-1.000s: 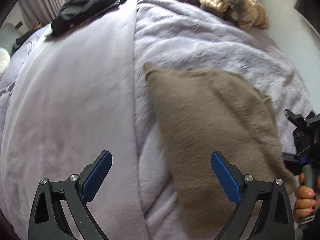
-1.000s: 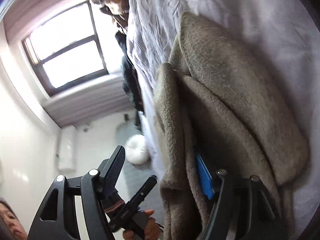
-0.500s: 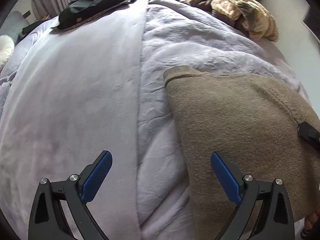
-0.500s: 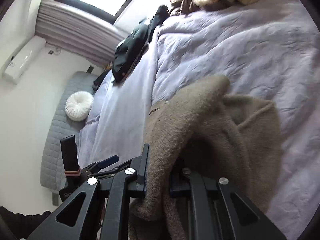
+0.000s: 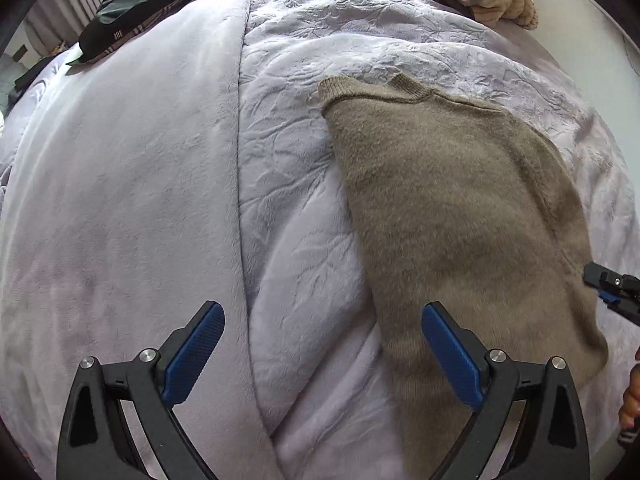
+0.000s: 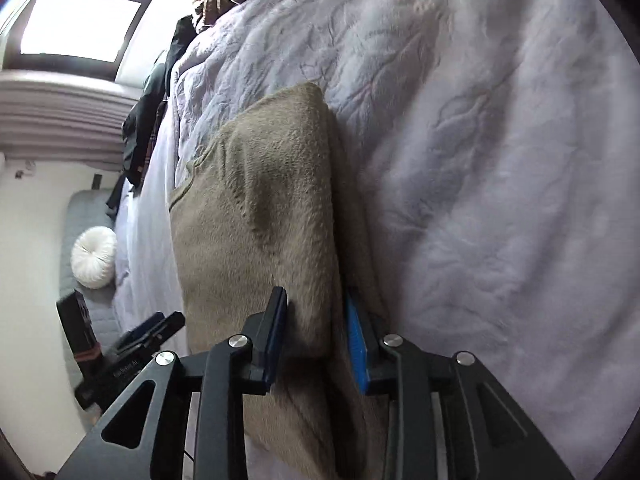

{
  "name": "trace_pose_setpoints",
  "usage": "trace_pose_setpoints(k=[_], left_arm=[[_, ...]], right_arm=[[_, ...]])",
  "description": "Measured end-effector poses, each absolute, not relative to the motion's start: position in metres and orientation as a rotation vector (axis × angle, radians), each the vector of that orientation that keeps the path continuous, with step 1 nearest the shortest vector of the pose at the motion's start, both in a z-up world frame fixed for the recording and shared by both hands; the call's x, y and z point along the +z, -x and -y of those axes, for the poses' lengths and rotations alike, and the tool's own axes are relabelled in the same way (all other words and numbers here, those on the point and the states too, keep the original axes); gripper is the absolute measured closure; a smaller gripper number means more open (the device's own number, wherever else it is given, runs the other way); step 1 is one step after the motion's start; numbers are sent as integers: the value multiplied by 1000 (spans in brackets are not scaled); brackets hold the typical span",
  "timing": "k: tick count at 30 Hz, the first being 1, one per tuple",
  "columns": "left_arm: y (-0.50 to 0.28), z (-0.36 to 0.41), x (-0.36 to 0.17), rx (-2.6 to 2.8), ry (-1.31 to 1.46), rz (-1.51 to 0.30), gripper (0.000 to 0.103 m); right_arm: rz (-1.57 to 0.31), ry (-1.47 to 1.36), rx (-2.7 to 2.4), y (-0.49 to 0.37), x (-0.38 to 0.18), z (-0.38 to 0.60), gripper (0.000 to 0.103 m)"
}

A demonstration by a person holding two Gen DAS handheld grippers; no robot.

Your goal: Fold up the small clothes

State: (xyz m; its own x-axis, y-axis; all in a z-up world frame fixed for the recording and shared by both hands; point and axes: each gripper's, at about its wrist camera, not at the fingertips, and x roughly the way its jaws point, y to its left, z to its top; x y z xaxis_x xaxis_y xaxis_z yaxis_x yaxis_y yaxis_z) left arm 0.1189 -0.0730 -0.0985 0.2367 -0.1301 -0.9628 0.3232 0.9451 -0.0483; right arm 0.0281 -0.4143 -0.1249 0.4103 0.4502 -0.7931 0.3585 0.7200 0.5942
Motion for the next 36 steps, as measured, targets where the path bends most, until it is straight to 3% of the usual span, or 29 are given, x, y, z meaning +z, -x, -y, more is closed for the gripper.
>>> trace_pose_setpoints(k=[8,11,12,13,14,23,28,36], left_arm=[[-85,82,-91,-389,-179,-1337,3],[-74,97,-103,-420,-185,-1380,3],[-71,100,-108,-422,-183,-1398,3],[-68,103,-117,-416,-193,-1420,3],[-65,104,-122,-407,-212,-1428,3],[-50,92,-148,-412,-273,-1464,1],[-41,89,-139,-393,-301,-1451,1],[-19,73,-125,-370,-308,-1476,1]], right_arm=[[-1166,-645,80,14,-70,402,70],[-1238,-504,85,8,-83,383,70],[-1266,-494,83,8,-88,380,73],[-1277,-515,91,8,-92,378,87],[-1272,-564,105,12,-95,379,93],[-1301,-900,-28,62,-154,434,93],[-1335,-797,-107,77,-136,434,93],[-1208,-653,48,57,-81,393,89]])
